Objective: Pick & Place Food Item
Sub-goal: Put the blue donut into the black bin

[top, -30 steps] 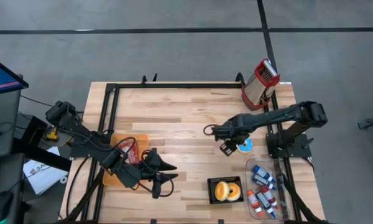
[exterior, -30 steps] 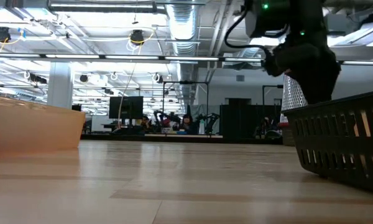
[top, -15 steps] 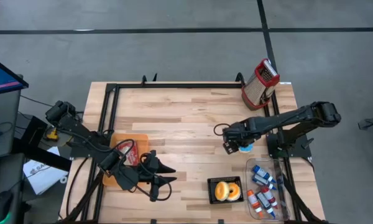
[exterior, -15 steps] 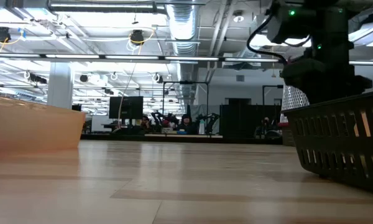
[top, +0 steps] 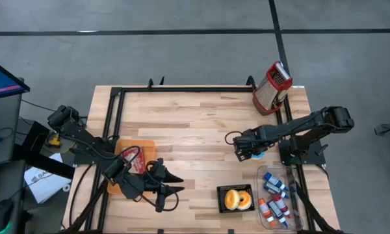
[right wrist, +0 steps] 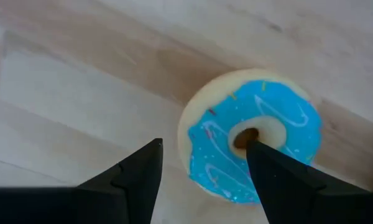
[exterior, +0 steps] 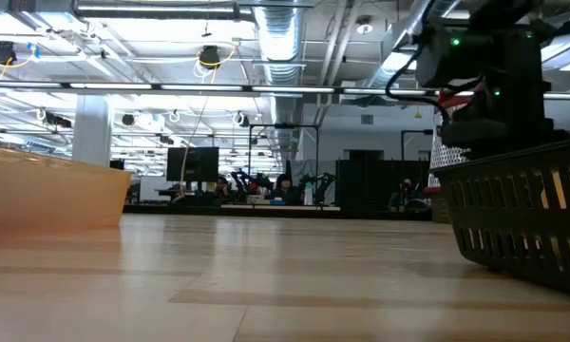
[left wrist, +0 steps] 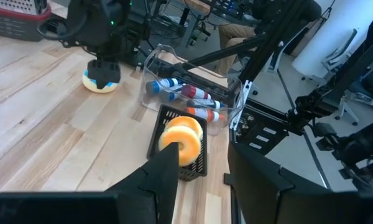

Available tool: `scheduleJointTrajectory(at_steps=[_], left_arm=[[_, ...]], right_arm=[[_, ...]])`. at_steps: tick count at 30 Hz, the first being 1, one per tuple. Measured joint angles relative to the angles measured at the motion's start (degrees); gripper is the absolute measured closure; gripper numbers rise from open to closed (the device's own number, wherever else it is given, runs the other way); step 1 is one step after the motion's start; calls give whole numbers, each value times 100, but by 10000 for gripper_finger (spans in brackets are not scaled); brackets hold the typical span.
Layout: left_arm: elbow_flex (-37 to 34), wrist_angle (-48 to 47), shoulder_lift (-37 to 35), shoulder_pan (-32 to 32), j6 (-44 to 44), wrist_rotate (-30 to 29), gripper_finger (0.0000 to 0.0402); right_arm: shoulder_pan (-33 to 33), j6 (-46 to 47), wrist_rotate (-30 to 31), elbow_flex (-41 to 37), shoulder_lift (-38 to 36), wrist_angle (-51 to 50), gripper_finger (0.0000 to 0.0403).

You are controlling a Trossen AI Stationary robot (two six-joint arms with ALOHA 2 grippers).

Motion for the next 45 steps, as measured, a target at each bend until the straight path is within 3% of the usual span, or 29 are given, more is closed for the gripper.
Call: scheduleJointTrajectory(at_steps=[16, 27, 32, 40, 45], left_arm=[[0, 43, 0, 0, -66, -3, 266], [0, 70, 0, 2, -147, -3, 266], [0, 70, 0, 4, -166, -3, 266], [0, 71, 0, 4, -192, -7, 266], [0, 70, 0, 4, -179, -30, 266]], right_arm=[[111, 202, -27, -499, 0, 786, 189], [572, 392, 286, -485, -72, 1105, 311], [874, 485, 542, -232, -569, 1662, 335], [2070, 1239, 2161, -47, -1866, 3926, 325], [3174, 2021, 3105, -47, -1630, 4797, 314]])
